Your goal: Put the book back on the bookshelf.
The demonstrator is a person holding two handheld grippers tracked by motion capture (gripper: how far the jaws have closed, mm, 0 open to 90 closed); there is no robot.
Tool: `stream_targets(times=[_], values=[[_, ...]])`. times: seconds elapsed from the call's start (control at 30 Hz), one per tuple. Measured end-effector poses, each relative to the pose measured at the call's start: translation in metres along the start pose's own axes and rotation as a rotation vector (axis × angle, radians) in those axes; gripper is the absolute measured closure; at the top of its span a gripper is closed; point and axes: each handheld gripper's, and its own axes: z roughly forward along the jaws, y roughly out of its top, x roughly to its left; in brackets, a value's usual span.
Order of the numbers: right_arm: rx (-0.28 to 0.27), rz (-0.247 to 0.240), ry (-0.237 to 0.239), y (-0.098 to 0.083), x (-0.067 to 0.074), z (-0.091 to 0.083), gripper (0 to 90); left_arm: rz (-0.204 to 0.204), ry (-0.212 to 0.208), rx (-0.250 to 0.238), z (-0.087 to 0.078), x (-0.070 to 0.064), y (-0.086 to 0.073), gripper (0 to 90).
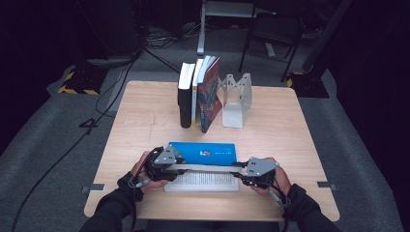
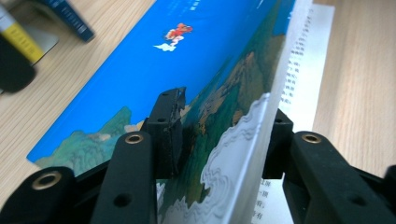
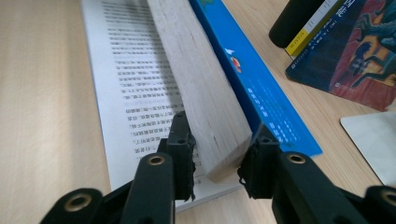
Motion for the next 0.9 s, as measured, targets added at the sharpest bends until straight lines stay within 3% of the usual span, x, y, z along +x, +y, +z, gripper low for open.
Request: stream_targets(times=[0.17,0.27,0.4,0.53,0.63,0.7,0.77,0.87,0.9], values=[[-0.029,0.033,-0.037,-0.007,0.005,-0.026,69.8,-0.012,-0.033,-0.023,0.015,0.004,0.014,54.1],[-0.044,0.059,-0.036,-0.013,0.005,-0.035,69.9,0.003,-0.043,-0.022,0.021,0.004,0.018,51.8],[-0.048,0.069,-0.02,-0.017,0.004,-0.037,69.8,0.02,0.004,-0.001,0.021,-0.003,0.02,45.9],[-0.04,0.07,-0.015,-0.016,0.004,-0.036,69.3,0.063,0.051,-0.007,0.013,-0.02,0.023,45.2],[-0.017,0.065,-0.019,-0.014,0.006,-0.035,68.8,0.092,0.049,-0.015,0.012,-0.032,0.028,41.2],[-0.004,0.043,-0.024,-0.012,0.008,-0.033,68.6,0.109,0.024,-0.009,0.014,-0.038,0.032,41.4],[-0.007,0.046,-0.024,-0.012,0.008,-0.033,68.6,0.129,0.03,0.017,0.021,-0.045,0.035,41.9],[-0.013,0.052,-0.025,-0.011,0.007,-0.034,68.7,0.152,0.092,0.073,0.035,-0.054,0.037,36.0],[-0.013,0.052,-0.025,-0.011,0.007,-0.034,68.7,0.152,0.092,0.073,0.035,-0.054,0.037,37.2]])
